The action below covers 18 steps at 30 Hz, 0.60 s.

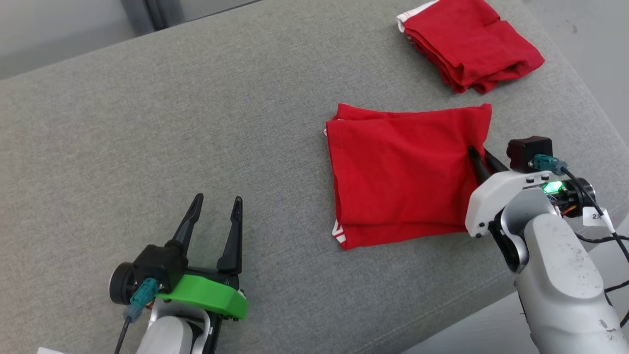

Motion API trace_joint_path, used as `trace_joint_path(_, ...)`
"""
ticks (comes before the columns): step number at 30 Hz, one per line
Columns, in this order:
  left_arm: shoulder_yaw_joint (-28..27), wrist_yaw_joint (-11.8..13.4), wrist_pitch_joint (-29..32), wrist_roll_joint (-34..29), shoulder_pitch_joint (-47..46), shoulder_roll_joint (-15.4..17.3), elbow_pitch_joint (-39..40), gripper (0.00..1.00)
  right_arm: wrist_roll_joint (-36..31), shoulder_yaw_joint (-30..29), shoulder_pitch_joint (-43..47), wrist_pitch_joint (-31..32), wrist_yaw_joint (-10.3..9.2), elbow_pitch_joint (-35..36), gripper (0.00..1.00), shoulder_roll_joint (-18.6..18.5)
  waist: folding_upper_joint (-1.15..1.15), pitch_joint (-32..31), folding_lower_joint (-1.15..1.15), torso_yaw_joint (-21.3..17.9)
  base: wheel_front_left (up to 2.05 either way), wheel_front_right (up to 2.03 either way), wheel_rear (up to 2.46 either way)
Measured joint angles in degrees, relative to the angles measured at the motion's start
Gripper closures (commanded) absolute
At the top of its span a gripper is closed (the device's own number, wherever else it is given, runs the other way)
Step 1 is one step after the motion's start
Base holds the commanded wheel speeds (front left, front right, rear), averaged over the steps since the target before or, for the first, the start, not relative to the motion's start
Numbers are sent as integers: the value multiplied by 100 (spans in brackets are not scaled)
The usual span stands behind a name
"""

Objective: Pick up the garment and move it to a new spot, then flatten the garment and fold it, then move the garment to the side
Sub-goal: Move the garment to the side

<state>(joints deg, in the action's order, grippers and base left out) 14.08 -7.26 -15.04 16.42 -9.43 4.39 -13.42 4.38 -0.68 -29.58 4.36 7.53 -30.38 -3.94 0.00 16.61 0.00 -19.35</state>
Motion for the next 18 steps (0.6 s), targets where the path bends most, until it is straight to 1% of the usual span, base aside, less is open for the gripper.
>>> trace_joint_path(4, 83, -4, 0, 1, -29, 1, -34, 0, -35, 71, -258, -9, 0, 7, 100, -4, 0, 160, 0, -86, 0, 0, 0)
trace_joint_path(9, 151, -5, 0, 10, -59, -11, -49, 0, -166, 230, -767, 133, 0, 129, 100, -274, 0, 208, 0, 19, 0, 0, 0)
trace_joint_path(13, 200, -5, 0, 19, -83, -22, -42, 0, -302, 342, -1277, 369, 0, 231, 100, -638, 0, 231, 0, 192, 0, 0, 0)
trace_joint_path(18, 271, -5, 0, 25, -155, -46, -34, 0, -354, 403, -1795, 641, 1, 209, 100, -1183, 0, 296, 0, 454, 0, 0, 0)
